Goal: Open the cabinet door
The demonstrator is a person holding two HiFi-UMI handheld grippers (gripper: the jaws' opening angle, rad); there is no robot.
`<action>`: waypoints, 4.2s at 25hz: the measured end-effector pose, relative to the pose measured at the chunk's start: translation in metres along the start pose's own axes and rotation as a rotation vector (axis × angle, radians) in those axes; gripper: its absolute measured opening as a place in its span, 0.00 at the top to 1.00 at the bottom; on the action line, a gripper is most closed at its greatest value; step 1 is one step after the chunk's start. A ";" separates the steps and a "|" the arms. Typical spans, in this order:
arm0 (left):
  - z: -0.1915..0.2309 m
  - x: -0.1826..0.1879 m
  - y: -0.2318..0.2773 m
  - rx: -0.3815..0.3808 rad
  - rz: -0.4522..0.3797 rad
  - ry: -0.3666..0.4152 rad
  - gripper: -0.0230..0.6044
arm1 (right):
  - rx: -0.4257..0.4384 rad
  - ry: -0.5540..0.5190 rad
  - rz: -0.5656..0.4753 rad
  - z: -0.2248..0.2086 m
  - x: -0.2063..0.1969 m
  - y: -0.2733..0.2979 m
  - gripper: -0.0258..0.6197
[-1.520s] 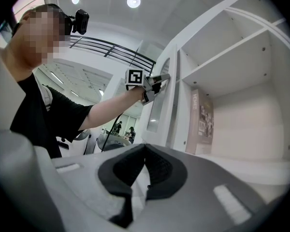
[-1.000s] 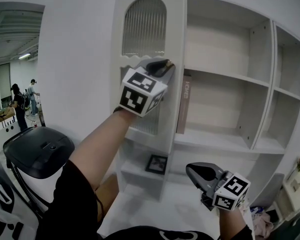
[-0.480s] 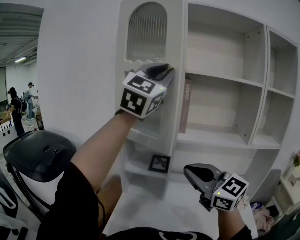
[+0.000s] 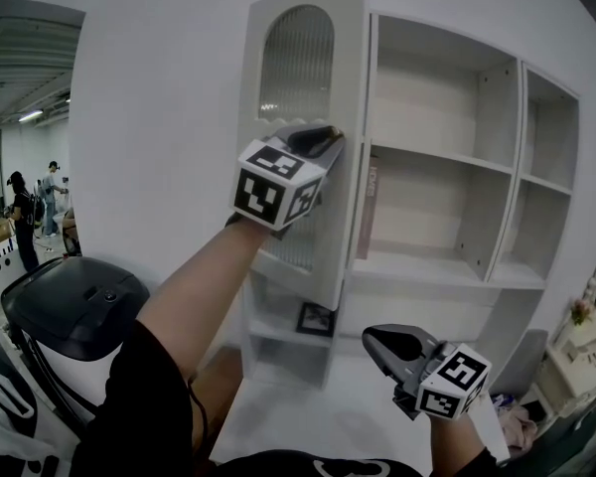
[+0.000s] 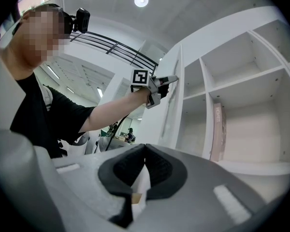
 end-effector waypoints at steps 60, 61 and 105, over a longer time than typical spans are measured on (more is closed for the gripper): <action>0.118 0.011 -0.217 0.086 -0.102 -0.331 0.83 | 0.090 0.116 0.072 0.163 -0.021 0.061 0.96; 0.121 0.010 -0.219 0.093 -0.096 -0.336 0.83 | 0.097 0.117 0.074 0.165 -0.021 0.063 0.96; -0.301 -0.002 -0.444 -0.088 0.250 -0.675 0.92 | 0.071 0.260 -0.003 0.261 -0.045 -0.126 0.96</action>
Point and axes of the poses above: the fingertips, and each gripper's own axes: y forward along the fingers, z to its left, x out of its top, the point moved 9 cm from there along -y, backward along the fingers, and after that the axes turned 3 degrees about y, right-handed, at the moved point
